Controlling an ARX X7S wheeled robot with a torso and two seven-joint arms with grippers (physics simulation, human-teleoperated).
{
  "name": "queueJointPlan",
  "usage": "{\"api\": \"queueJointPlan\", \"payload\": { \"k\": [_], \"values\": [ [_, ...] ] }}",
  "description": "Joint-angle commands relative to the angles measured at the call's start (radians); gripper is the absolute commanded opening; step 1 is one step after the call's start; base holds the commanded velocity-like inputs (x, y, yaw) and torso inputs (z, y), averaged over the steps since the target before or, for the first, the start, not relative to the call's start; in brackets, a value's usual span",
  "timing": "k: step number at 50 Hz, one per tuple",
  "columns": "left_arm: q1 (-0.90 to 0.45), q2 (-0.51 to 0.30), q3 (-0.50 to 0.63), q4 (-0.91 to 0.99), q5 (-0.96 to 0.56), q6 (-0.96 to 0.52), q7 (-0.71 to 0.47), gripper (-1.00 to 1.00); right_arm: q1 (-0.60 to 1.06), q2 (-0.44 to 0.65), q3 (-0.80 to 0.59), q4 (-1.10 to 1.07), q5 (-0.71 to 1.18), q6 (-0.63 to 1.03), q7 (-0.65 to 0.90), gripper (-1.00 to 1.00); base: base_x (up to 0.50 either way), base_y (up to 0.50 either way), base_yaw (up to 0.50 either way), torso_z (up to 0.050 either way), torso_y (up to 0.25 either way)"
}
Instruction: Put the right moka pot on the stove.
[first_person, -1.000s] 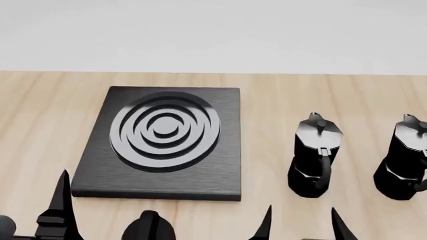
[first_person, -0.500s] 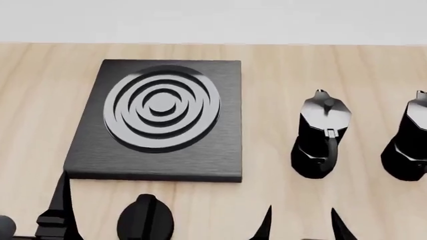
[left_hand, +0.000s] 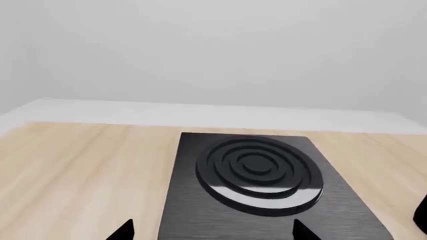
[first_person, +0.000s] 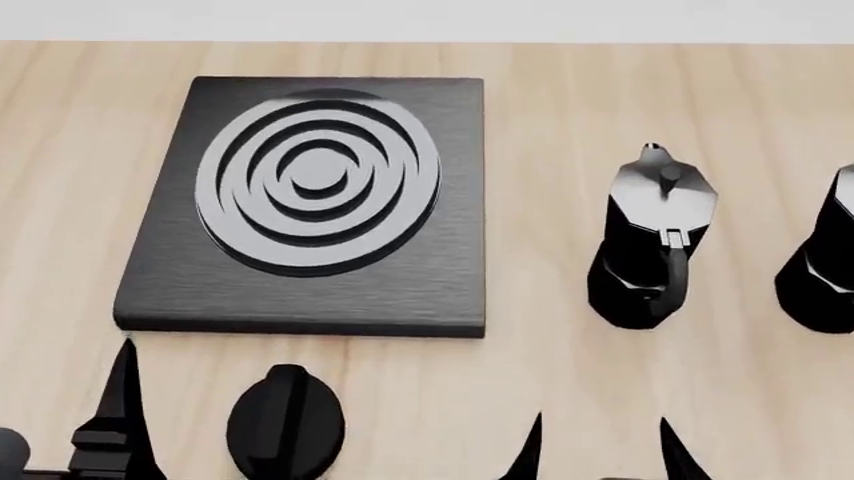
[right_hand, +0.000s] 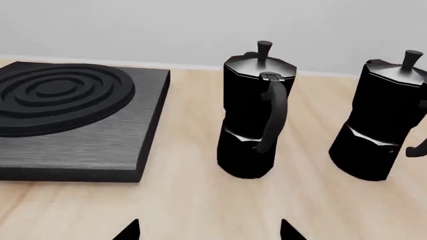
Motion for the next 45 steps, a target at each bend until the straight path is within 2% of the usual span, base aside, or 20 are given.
{"api": "queueJointPlan", "payload": {
  "k": [1,27,37,45],
  "values": [
    [-0.003,-0.002,0.001,0.001,-0.005,-0.002,-0.005,1.00,0.001,0.002,-0.003,0.003,0.002,-0.001,0.003,1.00,0.00,0.00,0.00,0.000,-0.082],
    [0.003,-0.004,0.005,-0.012,-0.004,0.015,-0.010,1.00,-0.010,0.025,0.010,0.000,0.021,-0.001,0.002,1.00,0.00,0.00,0.00,0.000,-0.020],
    [-0.003,-0.011,0.007,-0.007,-0.011,-0.001,-0.016,1.00,-0.052,0.114,0.088,-0.118,0.090,0.046,-0.014,1.00,0.00,0.00,0.00,0.000,0.000],
    [-0.011,-0.011,0.009,-0.005,-0.019,-0.014,-0.025,1.00,-0.070,0.219,0.219,-0.214,0.224,0.146,-0.028,1.00,0.00,0.00,0.00,0.000,0.000]
  ]
}}
